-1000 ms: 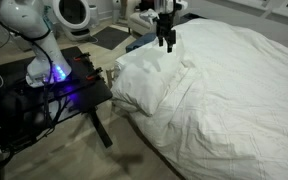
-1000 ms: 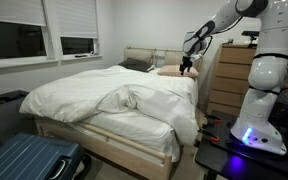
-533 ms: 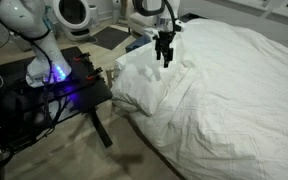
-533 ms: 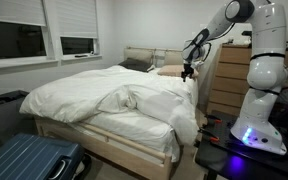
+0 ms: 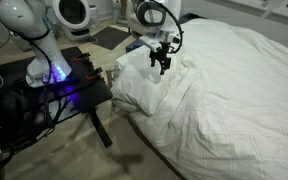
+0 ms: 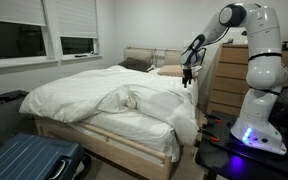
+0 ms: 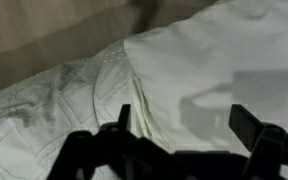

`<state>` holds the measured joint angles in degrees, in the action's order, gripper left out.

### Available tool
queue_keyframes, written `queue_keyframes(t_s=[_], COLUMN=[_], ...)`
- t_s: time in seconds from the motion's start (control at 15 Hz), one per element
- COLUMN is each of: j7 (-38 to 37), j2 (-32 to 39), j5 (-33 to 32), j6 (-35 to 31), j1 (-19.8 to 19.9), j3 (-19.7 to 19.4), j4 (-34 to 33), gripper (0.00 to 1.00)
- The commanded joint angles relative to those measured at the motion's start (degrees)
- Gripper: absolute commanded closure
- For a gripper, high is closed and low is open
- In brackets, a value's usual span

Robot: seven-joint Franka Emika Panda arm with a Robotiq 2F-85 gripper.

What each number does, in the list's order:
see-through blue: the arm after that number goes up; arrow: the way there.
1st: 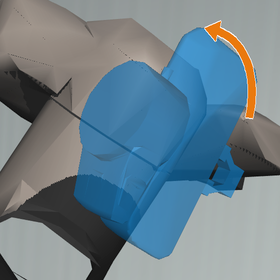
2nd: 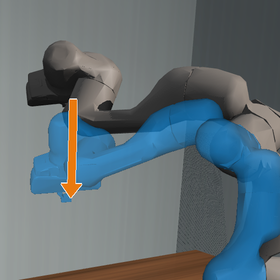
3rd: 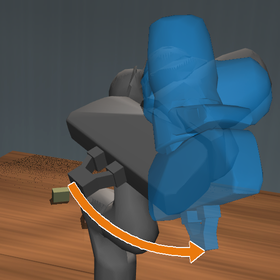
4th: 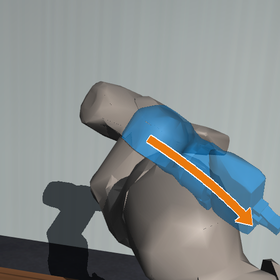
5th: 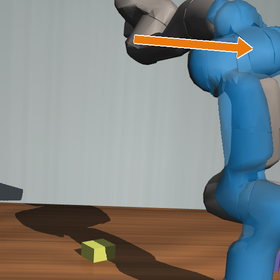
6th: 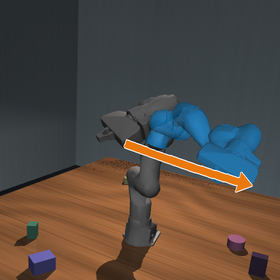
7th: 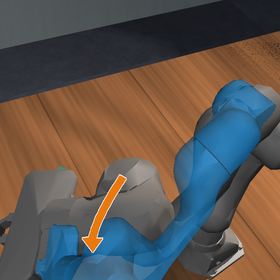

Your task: Make the bed

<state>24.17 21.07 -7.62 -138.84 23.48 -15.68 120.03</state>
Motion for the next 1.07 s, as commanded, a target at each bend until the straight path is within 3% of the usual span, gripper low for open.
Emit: queue_keyframes(t_s=[0.0, 0.6, 1.0], j7=[7.5, 26.1, 40.1], j2=[2.5, 5.7, 8.4], j5=[2.7, 11.0, 21.6], j6=[2.6, -2.4, -6.7], j1=[2.3, 7.5, 10.8], j3=[2.7, 8.9, 13.8], j4=[-3.3, -4.2, -4.8], gripper=[0.00, 0.00, 0.00])
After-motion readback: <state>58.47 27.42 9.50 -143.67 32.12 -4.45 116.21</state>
